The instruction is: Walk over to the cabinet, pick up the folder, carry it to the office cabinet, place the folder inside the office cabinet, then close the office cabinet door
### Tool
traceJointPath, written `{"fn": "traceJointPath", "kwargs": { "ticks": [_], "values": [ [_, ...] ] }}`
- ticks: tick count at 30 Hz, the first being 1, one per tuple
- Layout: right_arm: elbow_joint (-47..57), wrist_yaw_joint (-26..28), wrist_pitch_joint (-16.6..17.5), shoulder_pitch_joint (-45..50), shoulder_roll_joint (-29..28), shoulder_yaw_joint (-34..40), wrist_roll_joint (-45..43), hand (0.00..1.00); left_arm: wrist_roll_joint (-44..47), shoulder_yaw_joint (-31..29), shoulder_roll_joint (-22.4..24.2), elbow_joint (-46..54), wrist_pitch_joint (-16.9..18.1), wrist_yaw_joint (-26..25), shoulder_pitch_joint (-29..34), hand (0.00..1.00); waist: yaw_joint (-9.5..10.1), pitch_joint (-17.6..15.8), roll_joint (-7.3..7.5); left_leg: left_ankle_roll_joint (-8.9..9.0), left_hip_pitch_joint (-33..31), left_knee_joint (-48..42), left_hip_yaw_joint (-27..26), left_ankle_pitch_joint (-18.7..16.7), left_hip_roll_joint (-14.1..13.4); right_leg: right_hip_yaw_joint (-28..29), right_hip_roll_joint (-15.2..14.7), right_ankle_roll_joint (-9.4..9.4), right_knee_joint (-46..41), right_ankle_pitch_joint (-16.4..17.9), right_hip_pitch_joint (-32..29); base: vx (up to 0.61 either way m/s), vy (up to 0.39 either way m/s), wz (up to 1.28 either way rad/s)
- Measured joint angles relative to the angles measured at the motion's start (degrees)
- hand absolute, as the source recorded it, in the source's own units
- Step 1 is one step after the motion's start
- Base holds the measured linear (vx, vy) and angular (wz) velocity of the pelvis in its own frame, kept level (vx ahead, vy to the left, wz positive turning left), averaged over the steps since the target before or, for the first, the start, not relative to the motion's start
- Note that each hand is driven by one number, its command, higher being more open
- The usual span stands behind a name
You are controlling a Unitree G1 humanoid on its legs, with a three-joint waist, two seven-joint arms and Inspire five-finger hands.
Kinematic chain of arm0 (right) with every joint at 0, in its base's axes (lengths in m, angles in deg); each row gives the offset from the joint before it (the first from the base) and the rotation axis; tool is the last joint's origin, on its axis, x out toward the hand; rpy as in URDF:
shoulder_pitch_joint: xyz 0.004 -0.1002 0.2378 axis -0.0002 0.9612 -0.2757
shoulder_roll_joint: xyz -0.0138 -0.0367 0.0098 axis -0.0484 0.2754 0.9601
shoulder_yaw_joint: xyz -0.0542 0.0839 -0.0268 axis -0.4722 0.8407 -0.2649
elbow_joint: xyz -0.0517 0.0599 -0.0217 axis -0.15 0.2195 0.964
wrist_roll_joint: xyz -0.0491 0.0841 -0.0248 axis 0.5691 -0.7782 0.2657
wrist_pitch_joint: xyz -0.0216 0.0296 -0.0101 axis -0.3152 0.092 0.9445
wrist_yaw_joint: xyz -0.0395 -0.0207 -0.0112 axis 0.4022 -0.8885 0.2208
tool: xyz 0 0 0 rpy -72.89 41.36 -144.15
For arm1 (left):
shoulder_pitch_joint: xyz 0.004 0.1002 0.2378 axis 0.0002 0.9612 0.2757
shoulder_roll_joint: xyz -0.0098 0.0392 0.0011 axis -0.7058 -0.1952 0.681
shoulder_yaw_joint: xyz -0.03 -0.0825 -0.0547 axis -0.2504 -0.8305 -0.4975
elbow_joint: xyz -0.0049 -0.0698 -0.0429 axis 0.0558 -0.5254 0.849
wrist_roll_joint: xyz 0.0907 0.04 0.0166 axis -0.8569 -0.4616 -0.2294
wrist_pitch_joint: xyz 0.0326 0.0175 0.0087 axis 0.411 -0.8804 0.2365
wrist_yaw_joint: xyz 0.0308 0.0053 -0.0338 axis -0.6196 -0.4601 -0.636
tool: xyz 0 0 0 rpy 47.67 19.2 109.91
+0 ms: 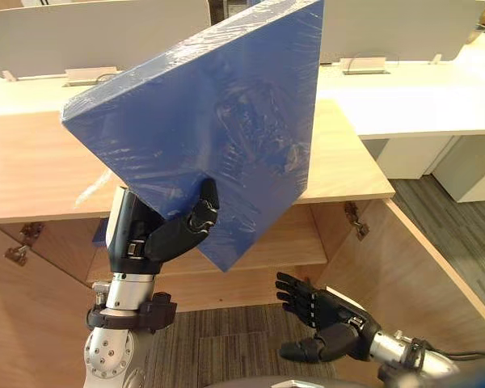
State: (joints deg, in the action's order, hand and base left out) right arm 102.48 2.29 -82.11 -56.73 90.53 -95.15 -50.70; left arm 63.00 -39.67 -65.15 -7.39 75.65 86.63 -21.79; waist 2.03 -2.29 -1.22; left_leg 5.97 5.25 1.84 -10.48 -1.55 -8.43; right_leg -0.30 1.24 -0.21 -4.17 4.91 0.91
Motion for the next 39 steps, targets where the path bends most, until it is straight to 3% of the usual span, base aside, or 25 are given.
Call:
{"fn": "traceJointPath", "kwargs": {
  "ticks": [2,7,15,22,31,39],
  "values": [
    [3.63,1.06,-0.10,0.17,2.06,2.95,-0.97,1.00,0.66,0.01,-0.66,-0.01,-0.30,0.21,0.00,0.00,-0.79,-0.19,-0.37,-0.04,0.06,-0.17,-0.26,-0.07,-0.04,0.35,0.06,-0.01,-0.34,0.01,-0.20,-0.03,-0.002,-0.12],
    [11.20,3.68,0.40,-2.87,2.83,13.72,-12.67,1.00,1.13,-0.03,-2.85,-0.72,-0.91,2.61,0.49,0.00,-2.61,-0.07,-0.53,-0.14,0.54,-0.36,-1.81,-0.35,-0.22,1.96,0.56,-0.01,-1.50,0.01,-1.05,-0.06,0.000,-0.16],
    [11.09,4.28,0.78,-7.75,2.58,18.56,-15.63,1.00,1.16,-0.88,-3.51,-3.49,-1.94,3.13,0.66,0.00,-3.70,0.73,-0.30,-0.14,0.14,-0.31,-3.23,-0.36,-0.15,3.28,0.76,-0.05,-2.61,-0.03,-2.66,-0.03,0.002,-0.09],
    [6.21,0.52,6.04,-17.85,2.88,24.22,-20.62,1.00,3.05,-3.04,-3.43,-4.68,-2.05,2.51,0.11,0.00,-4.21,1.91,-0.28,-0.14,-0.05,-0.30,-3.20,-0.35,-0.19,3.27,0.69,-0.12,-2.62,-0.10,-2.81,0.00,0.000,0.00],
    [-2.83,0.57,6.35,-19.87,11.15,23.99,-21.11,1.00,4.65,-2.97,-3.55,-7.32,-2.18,2.60,-0.07,0.00,-4.23,2.96,0.04,-0.23,-0.21,-0.30,-2.87,-0.24,-0.10,2.71,0.36,-0.26,-2.59,-0.19,-2.69,-0.02,0.002,0.01],
    [-5.92,-1.85,6.64,-27.22,11.66,18.49,-20.91,1.00,7.01,-2.46,-3.66,-7.86,-2.19,2.65,-1.54,0.00,-4.27,3.68,-0.22,-0.33,-0.24,-0.13,-1.71,0.22,0.12,1.78,0.01,-0.32,-2.48,-0.24,-2.21,-0.03,0.000,0.08]
  ]
}}
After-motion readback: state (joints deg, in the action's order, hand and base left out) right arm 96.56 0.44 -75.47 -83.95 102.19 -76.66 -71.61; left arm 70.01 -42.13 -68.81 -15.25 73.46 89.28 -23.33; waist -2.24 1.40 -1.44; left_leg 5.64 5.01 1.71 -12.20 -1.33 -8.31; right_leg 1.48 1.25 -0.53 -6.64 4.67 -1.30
